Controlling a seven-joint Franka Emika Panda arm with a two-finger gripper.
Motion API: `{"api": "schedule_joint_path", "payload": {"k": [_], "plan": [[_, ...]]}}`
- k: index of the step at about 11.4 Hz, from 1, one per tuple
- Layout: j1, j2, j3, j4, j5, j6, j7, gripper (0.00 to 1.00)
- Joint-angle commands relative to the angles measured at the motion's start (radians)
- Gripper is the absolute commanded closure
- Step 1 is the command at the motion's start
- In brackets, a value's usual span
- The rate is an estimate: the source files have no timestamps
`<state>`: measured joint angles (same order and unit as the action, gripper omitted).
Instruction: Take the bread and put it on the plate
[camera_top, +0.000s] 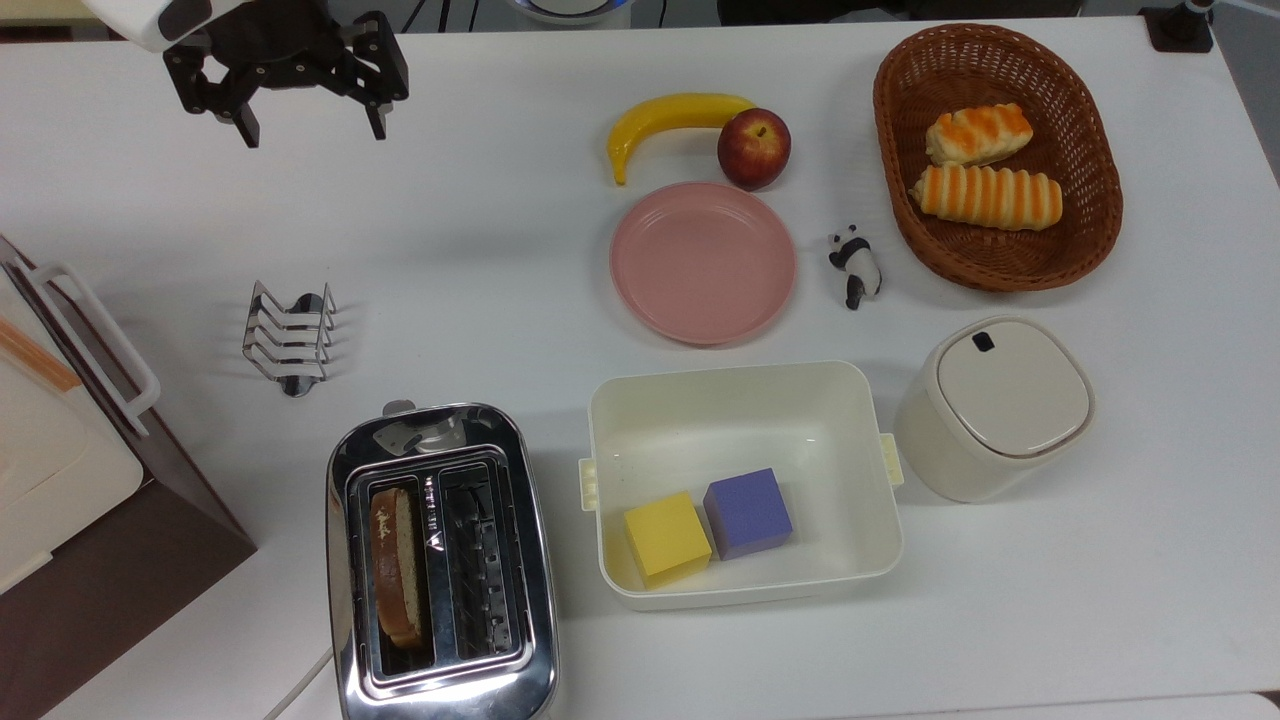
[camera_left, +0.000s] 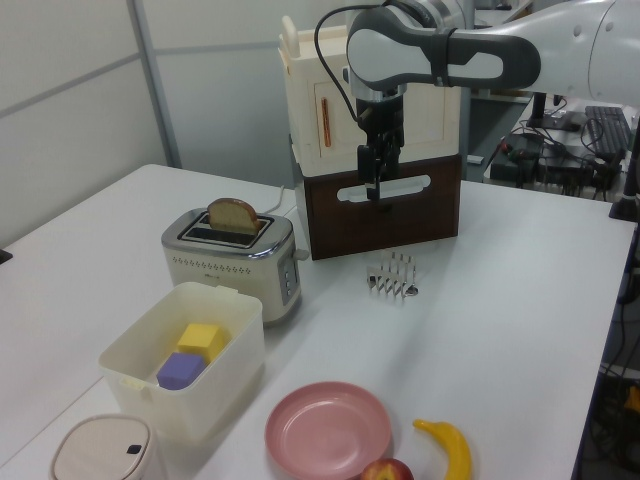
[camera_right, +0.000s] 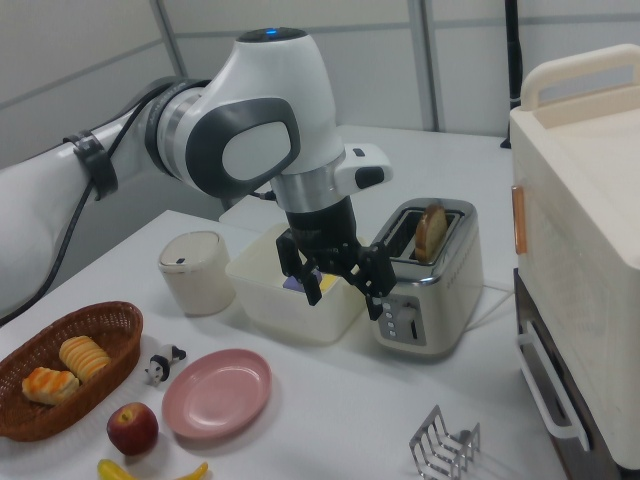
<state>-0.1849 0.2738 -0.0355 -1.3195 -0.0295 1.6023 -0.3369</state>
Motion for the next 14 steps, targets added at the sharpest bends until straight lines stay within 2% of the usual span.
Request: {"api": "schedule_joint_path", "payload": {"k": [1, 14], "plan": [[0.004, -0.025, 0.005, -0.026, 0.013, 0.012, 0.018, 0.00], [0.005, -0.019, 0.006, -0.026, 0.020, 0.021, 0.032, 0.00]]}}
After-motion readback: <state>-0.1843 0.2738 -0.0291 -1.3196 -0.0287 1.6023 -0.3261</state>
